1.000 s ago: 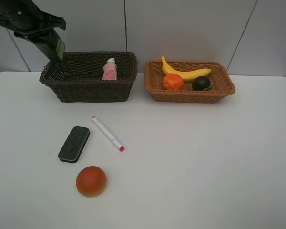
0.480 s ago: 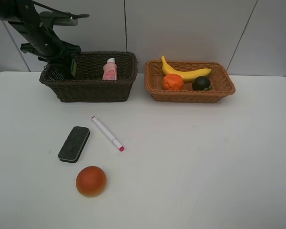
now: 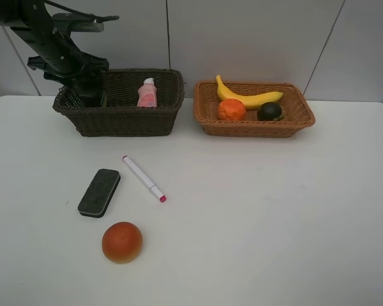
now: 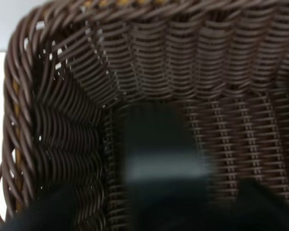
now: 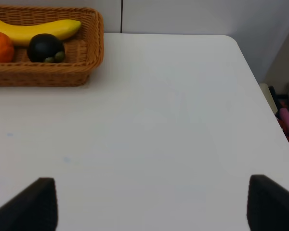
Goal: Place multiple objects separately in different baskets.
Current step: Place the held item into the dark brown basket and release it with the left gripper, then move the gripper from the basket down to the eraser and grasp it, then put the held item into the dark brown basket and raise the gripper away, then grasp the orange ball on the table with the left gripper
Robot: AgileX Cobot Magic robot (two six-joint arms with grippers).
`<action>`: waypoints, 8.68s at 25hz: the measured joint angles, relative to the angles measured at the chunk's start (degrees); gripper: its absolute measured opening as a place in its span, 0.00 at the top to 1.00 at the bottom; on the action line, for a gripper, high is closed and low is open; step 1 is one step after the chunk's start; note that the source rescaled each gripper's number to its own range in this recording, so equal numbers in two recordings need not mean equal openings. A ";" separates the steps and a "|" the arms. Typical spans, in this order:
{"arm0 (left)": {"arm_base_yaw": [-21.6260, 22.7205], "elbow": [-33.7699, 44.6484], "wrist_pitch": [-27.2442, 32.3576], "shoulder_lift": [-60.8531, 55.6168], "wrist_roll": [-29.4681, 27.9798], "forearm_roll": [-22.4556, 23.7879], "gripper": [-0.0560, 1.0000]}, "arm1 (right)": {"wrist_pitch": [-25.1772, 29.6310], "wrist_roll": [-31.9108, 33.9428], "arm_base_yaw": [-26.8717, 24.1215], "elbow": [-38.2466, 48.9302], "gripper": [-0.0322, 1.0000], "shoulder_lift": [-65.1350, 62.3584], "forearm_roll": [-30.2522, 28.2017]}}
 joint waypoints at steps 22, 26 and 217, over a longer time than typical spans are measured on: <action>-5.58 -0.28 15.24 -11.72 -0.16 -1.76 0.00 | -0.04 0.00 0.00 0.00 0.02 0.00 0.00; -9.57 -0.35 23.36 -14.74 -2.34 -1.81 0.00 | -0.04 0.00 0.00 0.00 0.02 0.00 0.00; -23.65 -19.25 40.92 -12.29 -4.30 3.02 0.00 | -0.04 0.00 0.00 0.00 0.02 0.00 0.17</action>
